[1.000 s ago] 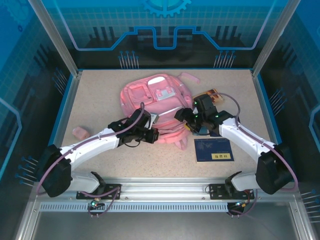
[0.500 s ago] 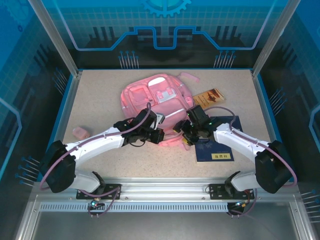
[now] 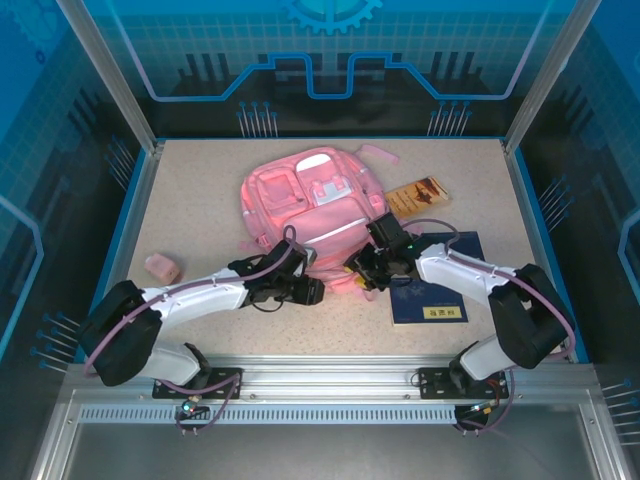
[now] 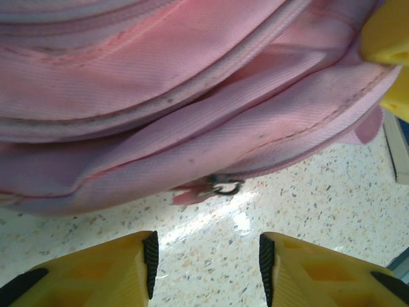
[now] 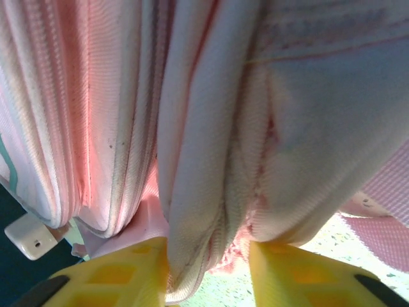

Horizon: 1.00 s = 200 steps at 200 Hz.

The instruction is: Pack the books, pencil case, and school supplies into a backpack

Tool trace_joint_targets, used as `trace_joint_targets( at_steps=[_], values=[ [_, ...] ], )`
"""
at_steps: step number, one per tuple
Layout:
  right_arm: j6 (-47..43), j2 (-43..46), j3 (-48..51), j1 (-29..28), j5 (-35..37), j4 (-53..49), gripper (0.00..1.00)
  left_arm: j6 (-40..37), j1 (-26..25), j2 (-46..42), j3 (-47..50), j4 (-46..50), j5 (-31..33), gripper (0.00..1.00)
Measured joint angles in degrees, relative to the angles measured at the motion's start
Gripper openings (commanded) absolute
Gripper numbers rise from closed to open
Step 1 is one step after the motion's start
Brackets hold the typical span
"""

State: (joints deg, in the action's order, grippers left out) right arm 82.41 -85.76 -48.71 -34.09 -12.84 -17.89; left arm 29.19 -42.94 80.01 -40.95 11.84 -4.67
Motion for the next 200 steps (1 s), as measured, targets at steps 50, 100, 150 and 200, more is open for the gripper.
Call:
trace_joint_targets(
  at_steps=[50,100,150,200],
  values=[
    [-0.33,-0.68,-0.07,0.04,-0.26,1.16,0.1,0.76,0.02,2.95,0.79,-7.23,1.27,0.48],
    [-1.01,0.22,-0.15,0.39,-0.15,1.44,0.08,0.72,0.17,5.05,1.33,-10.6,3.3,0.4],
    [-1.2,0.57,-0.15,0.68,0.0,1.49,0.06,0.22,0.39,6.23,2.25,-13.03,5.9,0.2],
    [-1.33,0.79,-0.15,0.76,0.66,1.46,0.03,-1.05,0.37,6.51,2.95,-14.99,8.0,0.0]
  ],
)
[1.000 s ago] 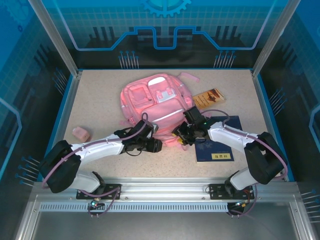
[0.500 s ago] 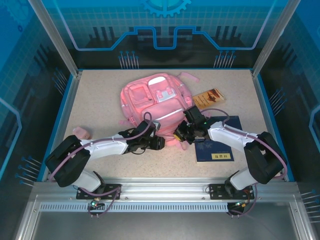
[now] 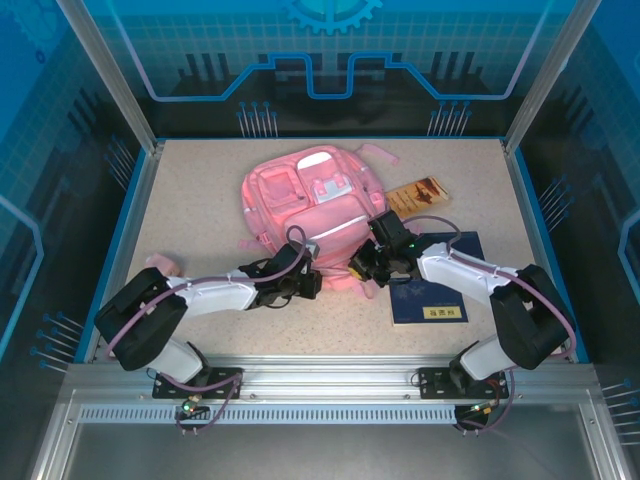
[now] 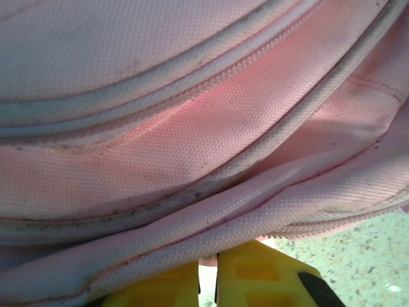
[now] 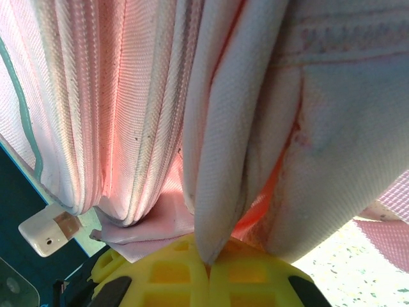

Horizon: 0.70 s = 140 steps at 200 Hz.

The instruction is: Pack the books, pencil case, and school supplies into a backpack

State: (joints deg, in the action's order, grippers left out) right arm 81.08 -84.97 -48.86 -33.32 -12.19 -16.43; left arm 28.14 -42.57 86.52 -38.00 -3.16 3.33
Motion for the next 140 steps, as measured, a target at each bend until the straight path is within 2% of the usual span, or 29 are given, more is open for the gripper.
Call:
trace_joint_targets(
  at_steps=[47,73,99,140],
  values=[
    [-1.99,1.4,-0.48,0.0,1.92,-1.33,0.0,0.0,-0.37,-3.74,1.07,3.02,5.42,0.0],
    [-4.15,2.51,-2.43,0.44,5.38,-4.72,0.0,0.35,0.35,-6.01,1.55,7.98,11.17,0.0],
    [-6.23,3.23,-3.52,1.2,7.85,-7.43,0.0,0.39,3.37,-6.43,1.55,10.71,14.05,0.0],
    [-8.55,3.23,-4.15,1.62,8.07,-7.93,0.0,-1.9,9.66,-5.66,-0.13,11.13,12.63,0.0]
  ],
)
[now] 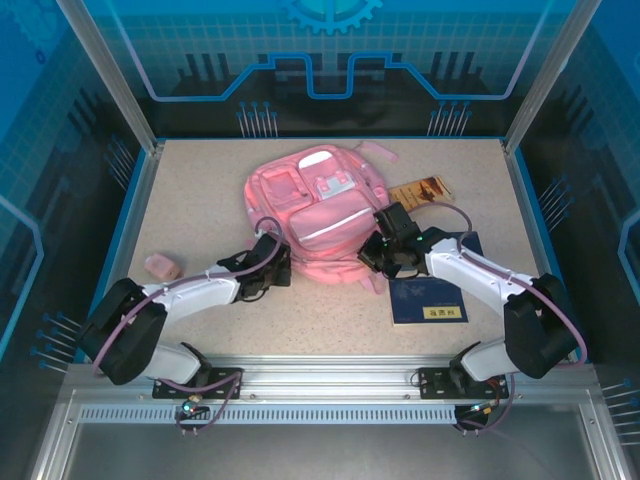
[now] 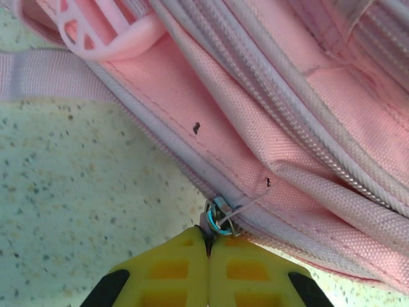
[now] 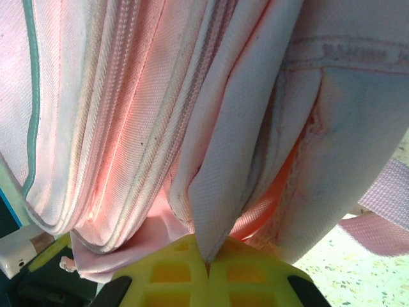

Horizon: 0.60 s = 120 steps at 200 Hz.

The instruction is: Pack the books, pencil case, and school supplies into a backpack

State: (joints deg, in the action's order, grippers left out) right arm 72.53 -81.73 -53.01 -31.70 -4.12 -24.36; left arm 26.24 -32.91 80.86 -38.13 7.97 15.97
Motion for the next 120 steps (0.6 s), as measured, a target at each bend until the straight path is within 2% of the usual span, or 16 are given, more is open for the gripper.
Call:
trace_joint_targets(
  at_steps=[39,75,96,120],
  values=[
    [-1.73,-0.5,-1.25,0.37,-0.96,2.86,0.0,-2.49,6.05,4.9,-5.25,-0.39,-3.3,0.0],
    [-4.7,-5.35,-3.56,0.48,-5.29,5.88,0.0,-2.67,10.34,7.13,-7.72,-0.15,-4.02,0.0],
    [-5.55,-9.81,-5.99,-0.68,-8.2,7.48,0.02,-2.56,13.16,6.99,-8.13,1.33,-3.98,0.14],
    [-5.53,-15.3,-9.81,-3.96,-10.23,9.25,0.09,-1.03,17.59,5.14,-8.17,5.49,-1.6,0.44]
  ],
)
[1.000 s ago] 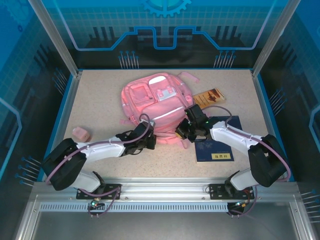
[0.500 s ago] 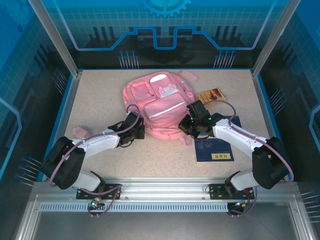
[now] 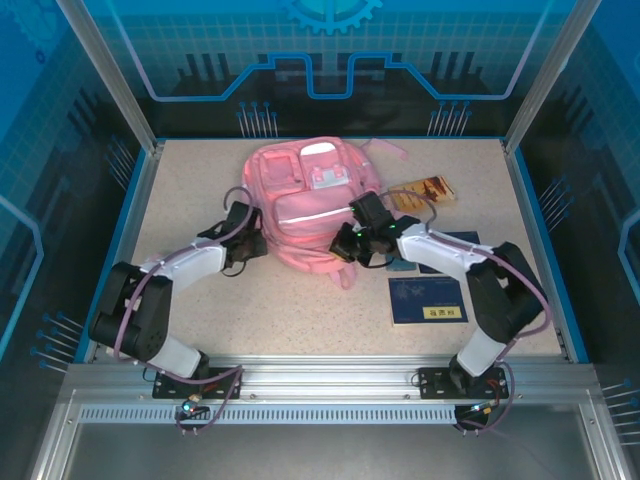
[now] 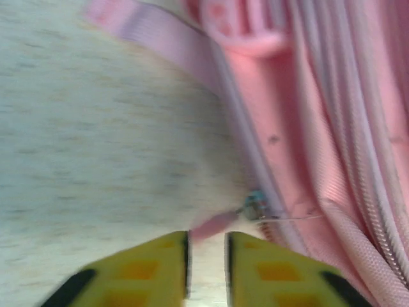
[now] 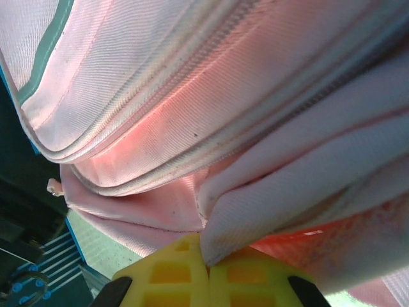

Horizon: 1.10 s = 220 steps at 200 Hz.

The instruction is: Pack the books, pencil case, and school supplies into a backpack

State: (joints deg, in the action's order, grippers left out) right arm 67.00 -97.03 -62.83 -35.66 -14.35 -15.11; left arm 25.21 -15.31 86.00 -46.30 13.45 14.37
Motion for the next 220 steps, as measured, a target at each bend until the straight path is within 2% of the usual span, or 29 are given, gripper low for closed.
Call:
trace_joint_targets(
  at_steps=[10,21,41,70,101,132,163,220],
  values=[
    [0.15,-2.47,-1.75,-1.29,-0.85,0.46,0.17,0.37,2.23,-1.55,0.0,2.32,1.62,0.53],
    [0.24,-4.61,-3.28,-2.32,-1.79,1.09,0.3,1.31,3.98,-3.41,0.0,4.46,3.02,0.61],
    [-0.5,-5.68,-4.59,-3.37,-2.86,1.73,0.53,2.25,4.66,-6.75,-0.39,7.89,3.89,0.69],
    [-3.37,-1.66,-4.59,-2.89,-0.22,-1.88,0.71,2.93,4.66,-10.49,-3.13,11.85,2.69,0.76],
    [-8.92,9.55,-3.1,-0.33,7.45,-10.43,0.76,2.95,4.63,-12.85,-6.58,13.44,-2.36,0.85],
    [-14.14,16.94,0.83,7.93,14.16,-17.92,0.77,2.67,4.15,-13.86,-8.48,13.86,-8.15,0.94],
    [-17.59,16.87,6.29,13.33,17.33,-23.32,0.77,1.77,2.69,-14.08,-9.33,14.01,-11.91,0.99],
    [-20.15,9.79,9.7,13.88,16.85,-23.56,0.75,1.62,-1.4,-13.79,-9.79,14.19,-14.62,0.99]
  ],
)
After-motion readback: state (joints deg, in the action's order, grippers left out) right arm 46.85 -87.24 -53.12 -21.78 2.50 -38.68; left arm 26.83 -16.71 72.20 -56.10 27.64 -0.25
